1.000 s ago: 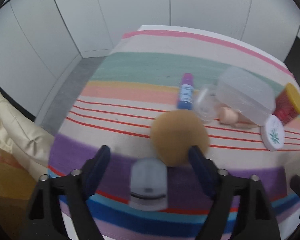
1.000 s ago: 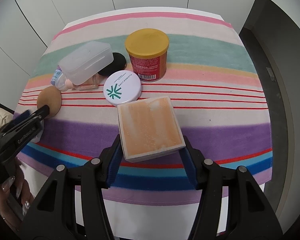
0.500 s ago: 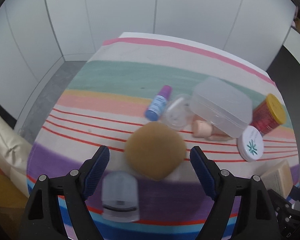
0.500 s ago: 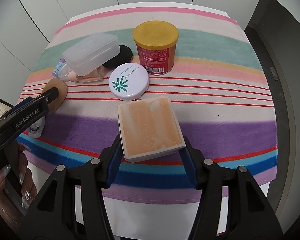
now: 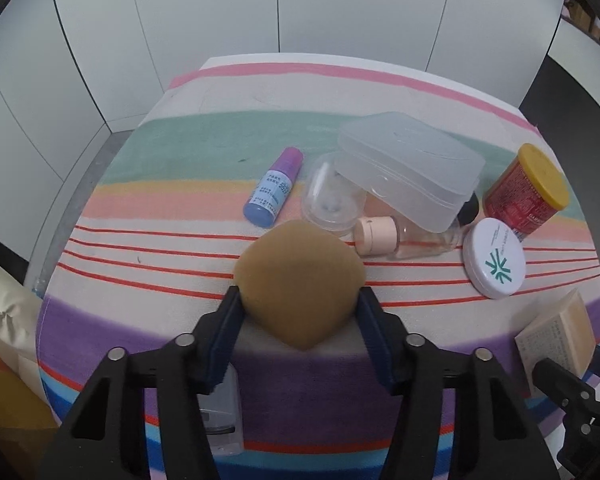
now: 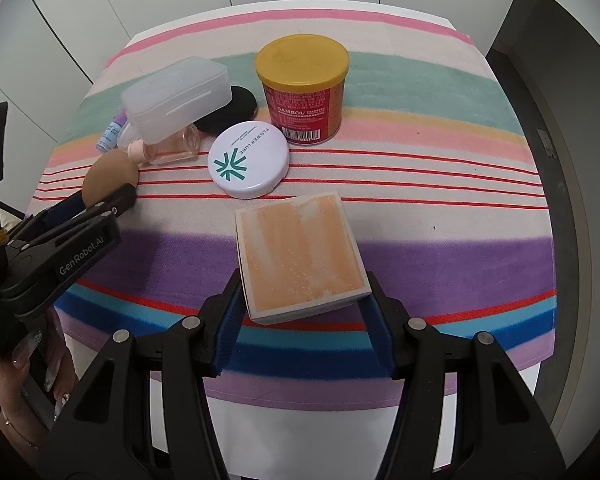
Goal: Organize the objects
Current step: 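Close the left tool on the beige sponge and lift it, then carry the sponge and peach compact with both tools toward the cardboard box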
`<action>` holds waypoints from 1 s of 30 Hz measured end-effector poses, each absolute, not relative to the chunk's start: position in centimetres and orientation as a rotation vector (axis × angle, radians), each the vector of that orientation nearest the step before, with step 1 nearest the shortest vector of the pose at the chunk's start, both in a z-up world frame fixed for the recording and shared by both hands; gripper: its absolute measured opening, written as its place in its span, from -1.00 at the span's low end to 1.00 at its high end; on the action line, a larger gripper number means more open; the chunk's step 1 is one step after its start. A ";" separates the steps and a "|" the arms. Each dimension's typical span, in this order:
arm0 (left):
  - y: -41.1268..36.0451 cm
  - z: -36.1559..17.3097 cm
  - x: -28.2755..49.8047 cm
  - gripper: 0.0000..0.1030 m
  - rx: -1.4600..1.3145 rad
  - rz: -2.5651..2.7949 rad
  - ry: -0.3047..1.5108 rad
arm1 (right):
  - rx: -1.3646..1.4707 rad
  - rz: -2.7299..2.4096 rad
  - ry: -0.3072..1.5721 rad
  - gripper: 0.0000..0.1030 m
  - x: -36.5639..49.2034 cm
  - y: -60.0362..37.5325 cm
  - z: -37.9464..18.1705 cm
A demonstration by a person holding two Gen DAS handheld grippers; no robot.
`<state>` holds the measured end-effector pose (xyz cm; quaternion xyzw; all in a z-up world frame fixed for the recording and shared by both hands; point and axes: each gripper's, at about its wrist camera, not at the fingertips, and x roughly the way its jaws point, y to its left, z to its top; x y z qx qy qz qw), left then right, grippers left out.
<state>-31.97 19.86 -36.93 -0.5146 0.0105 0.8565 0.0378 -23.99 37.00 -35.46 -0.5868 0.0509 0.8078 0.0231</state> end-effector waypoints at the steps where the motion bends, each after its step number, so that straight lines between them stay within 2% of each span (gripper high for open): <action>1: 19.8 -36.7 -31.9 -0.03 -1.566 2.635 0.023 | -1.816 2.501 0.155 0.12 -24.0 37.0 -35.5; 9: 20.1 -35.4 -30.9 -0.27 -1.527 2.676 0.051 | -1.802 2.505 0.142 0.12 -23.8 37.2 -35.0; 14: 19.7 -34.1 -31.2 -0.40 -1.600 2.662 0.010 | -1.749 2.525 0.122 0.12 -23.7 37.6 -33.0; 20: 19.8 -25.5 -31.1 -0.41 -1.468 2.761 0.018 | -1.636 2.581 0.101 0.12 -23.9 38.5 -27.8; 30: 18.7 -8.8 -29.2 -0.41 -1.242 2.897 0.060 | -1.351 2.688 0.063 0.12 -22.6 39.0 -13.9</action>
